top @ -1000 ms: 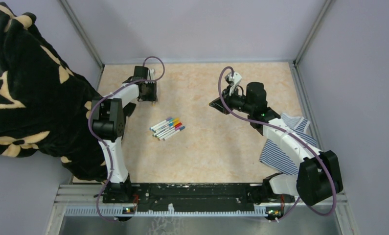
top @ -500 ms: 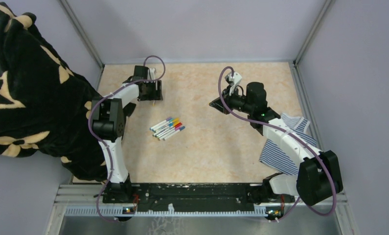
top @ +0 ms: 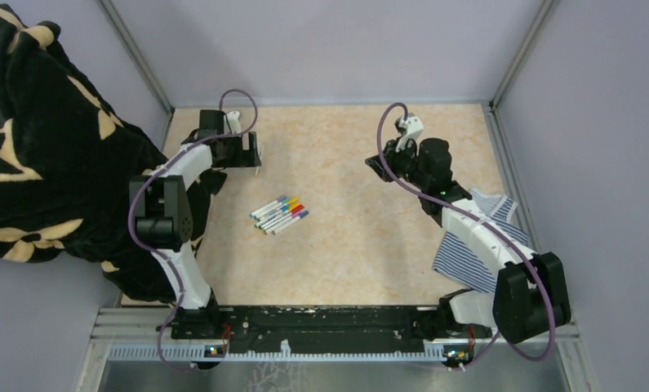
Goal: Open the pen caps
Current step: Place the pen cap at the center of the board.
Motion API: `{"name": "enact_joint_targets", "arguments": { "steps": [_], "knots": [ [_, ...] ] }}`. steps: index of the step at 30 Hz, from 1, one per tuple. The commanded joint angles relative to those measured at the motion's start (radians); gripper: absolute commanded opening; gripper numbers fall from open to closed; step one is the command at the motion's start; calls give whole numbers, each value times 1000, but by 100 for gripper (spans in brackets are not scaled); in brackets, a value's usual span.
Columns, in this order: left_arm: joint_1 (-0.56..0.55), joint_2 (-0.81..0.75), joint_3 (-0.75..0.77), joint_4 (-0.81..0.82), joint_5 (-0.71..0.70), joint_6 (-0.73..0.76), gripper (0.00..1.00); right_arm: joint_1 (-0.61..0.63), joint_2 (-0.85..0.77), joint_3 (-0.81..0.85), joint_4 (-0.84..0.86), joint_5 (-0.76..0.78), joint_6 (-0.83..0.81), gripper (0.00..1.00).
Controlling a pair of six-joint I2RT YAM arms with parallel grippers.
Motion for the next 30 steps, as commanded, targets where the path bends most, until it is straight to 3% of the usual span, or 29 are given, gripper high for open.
{"name": "enact_joint_targets", "arguments": {
  "steps": [1, 10, 15, 30],
  "knots": [
    [30, -155, -100, 8, 125, 98, 99, -65, -21, 6, 70, 112, 64, 0],
    [83, -428, -360, -61, 396, 343, 99, -149, 89, 60, 84, 179, 62, 0],
    [85, -492, -485, -61, 555, 466, 99, -175, 188, 121, 96, 194, 102, 0],
    [100, -623, -554, -47, 665, 521, 99, -270, 520, 300, 117, 313, 240, 0]
  ]
}}
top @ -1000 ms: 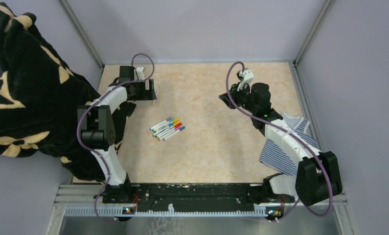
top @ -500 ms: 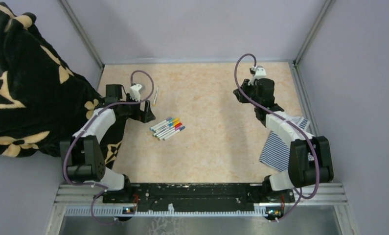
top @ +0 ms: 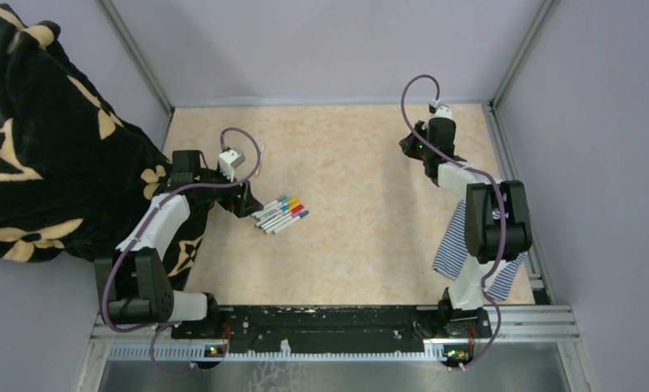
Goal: Open the pen caps
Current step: Place the pen cap at the center of the board.
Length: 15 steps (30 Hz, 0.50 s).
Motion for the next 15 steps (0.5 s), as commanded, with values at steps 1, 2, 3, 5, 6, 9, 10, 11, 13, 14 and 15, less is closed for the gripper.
{"name": "enact_joint_targets", "arguments": {
  "steps": [1, 2, 3, 5, 6, 9, 10, 11, 13, 14, 15],
  "knots": [
    [10, -36, -16, 23, 69, 38, 99, -37, 53, 73, 50, 80, 40, 0],
    [9, -36, -18, 23, 73, 39, 99, -42, 74, 82, 45, 90, 40, 0],
    [10, -36, -19, 23, 80, 40, 99, -47, 90, 91, 43, 96, 41, 0],
    [11, -30, -19, 20, 90, 44, 99, -56, 121, 107, 36, 105, 40, 0],
    [11, -26, -18, 18, 93, 47, 99, -59, 135, 113, 37, 107, 41, 0],
    [10, -11, -14, 10, 97, 52, 99, -69, 171, 130, 33, 112, 46, 0],
    [11, -7, -13, 9, 100, 54, 99, -70, 180, 134, 35, 113, 48, 0],
    [10, -4, -12, 7, 102, 56, 99, -72, 188, 138, 37, 112, 50, 0],
    [10, 2, -12, 5, 107, 58, 99, -73, 203, 146, 41, 116, 50, 0],
    [10, 4, -12, 3, 109, 61, 99, -73, 211, 148, 45, 119, 49, 0],
    [10, 5, -13, 2, 110, 62, 99, -74, 218, 153, 44, 121, 51, 0]
  ]
}}
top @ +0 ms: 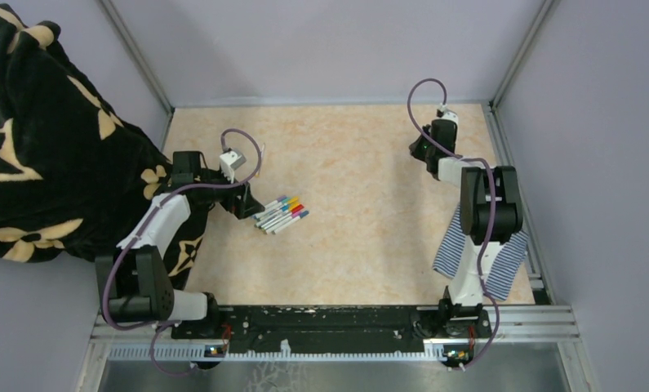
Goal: Open the pen caps
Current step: Place the pen cap at the center of the board.
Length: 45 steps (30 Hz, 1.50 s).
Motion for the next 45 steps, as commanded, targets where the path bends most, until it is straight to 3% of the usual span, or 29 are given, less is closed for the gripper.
{"name": "enact_joint_targets", "arguments": {
  "steps": [1, 15, 27, 35, 45],
  "knots": [
    [7, 13, -4, -5, 44, 37, 99, -8, 34, 69, 41, 23, 12, 0],
    [7, 27, -4, -11, 52, 43, 99, -14, 86, 126, -58, 114, 51, 7],
    [6, 28, -4, -14, 56, 48, 99, -25, 115, 167, -129, 106, 81, 13],
    [6, 33, -4, -14, 59, 49, 99, -28, 113, 166, -152, 99, 81, 27],
    [6, 37, -4, -13, 59, 50, 99, -28, 103, 159, -172, 93, 66, 37]
  ]
}}
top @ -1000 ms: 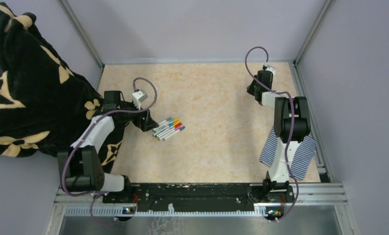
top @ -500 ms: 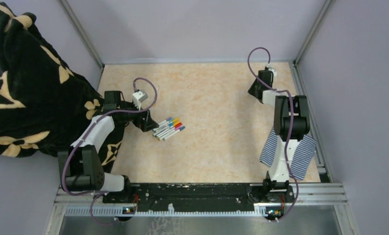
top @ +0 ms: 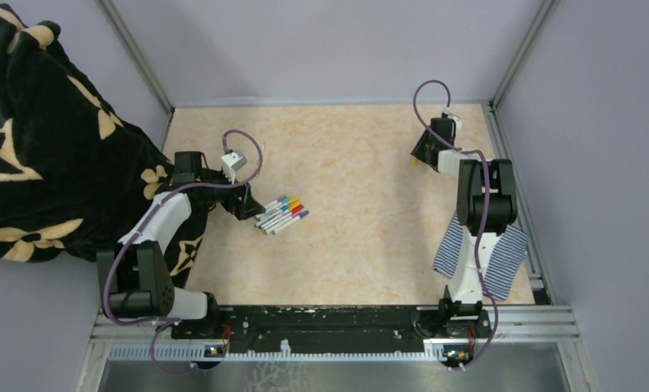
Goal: Open the pen caps
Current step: Place the pen cap at the center of the board.
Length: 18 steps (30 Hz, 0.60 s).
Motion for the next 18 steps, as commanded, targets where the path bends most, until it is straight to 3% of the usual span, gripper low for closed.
{"name": "enact_joint_targets", "arguments": {
  "steps": [1, 11, 18],
  "knots": [
    [5, 11, -4, -3, 24, 18, 99, -8, -9, 30, 5, 2, -12, 39],
    [-9, 105, 54, 34, -109, -37, 99, -5, -180, 1, -28, -42, -102, 59],
    [-67, 188, 66, 58, -195, -34, 99, 1, -371, -36, -133, -148, -148, 64]
  ]
}}
